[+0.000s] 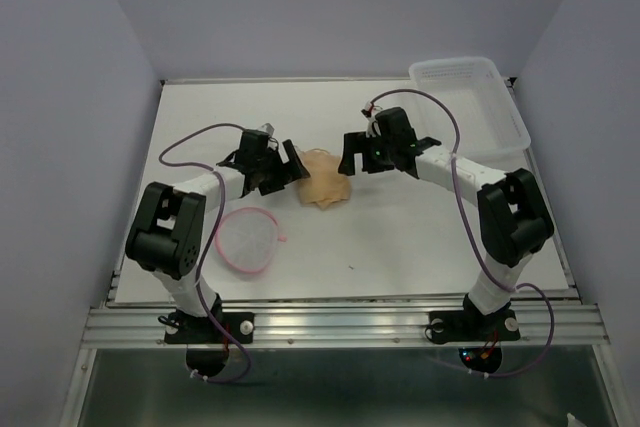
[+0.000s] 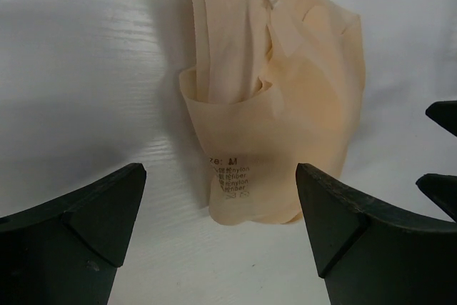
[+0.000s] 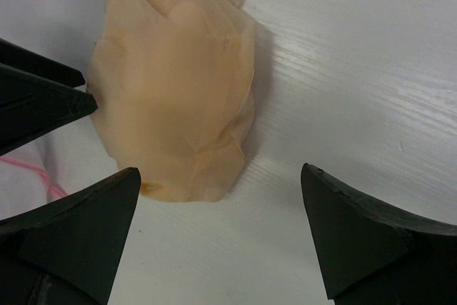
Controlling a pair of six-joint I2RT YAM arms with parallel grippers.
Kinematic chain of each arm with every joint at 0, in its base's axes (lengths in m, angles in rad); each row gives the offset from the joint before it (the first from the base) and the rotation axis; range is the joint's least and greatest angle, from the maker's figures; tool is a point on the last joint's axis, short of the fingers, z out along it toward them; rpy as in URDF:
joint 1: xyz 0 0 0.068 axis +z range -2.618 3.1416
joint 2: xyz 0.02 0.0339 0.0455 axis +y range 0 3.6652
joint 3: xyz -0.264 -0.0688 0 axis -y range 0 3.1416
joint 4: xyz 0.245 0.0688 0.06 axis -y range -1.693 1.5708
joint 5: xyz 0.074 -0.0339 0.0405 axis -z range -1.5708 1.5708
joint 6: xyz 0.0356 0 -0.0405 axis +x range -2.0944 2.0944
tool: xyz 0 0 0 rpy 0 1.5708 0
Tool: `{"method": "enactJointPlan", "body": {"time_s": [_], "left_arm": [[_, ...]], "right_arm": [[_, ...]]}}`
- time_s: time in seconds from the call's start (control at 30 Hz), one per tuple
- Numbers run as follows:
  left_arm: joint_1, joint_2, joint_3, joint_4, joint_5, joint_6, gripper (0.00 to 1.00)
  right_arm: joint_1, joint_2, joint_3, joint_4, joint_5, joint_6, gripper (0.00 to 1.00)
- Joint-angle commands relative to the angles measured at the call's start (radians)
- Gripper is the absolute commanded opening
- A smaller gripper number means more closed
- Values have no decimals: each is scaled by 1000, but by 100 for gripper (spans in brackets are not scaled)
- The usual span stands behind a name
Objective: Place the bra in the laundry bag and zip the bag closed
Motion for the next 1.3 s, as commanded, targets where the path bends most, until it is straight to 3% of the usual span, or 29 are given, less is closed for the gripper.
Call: {"method": "enactJointPlan", "body": {"time_s": [0.0,0.33,0.43,0.57,1.0,1.27], "left_arm": [[-4,40,37,53,60,30,99],[-22,106,30,166,161,-13,82],[-44,130,59,168,163,-20,68],[-51,149,98,180,190,-46,39],[-174,193,171,189,163,-152,35],[-216,153,116,171,114,-191,48]], "right_arm": [[2,-60,-9,22,18,0,100],[2,-67,-15,10,33,-14,100],[2,-75,-18,2,33,-36,100],[2,-95,-30,-30,1,-118,100],[2,-207,-84,-41,116,-159,100],[2,-225,-87,-39,91,-145,100]]}}
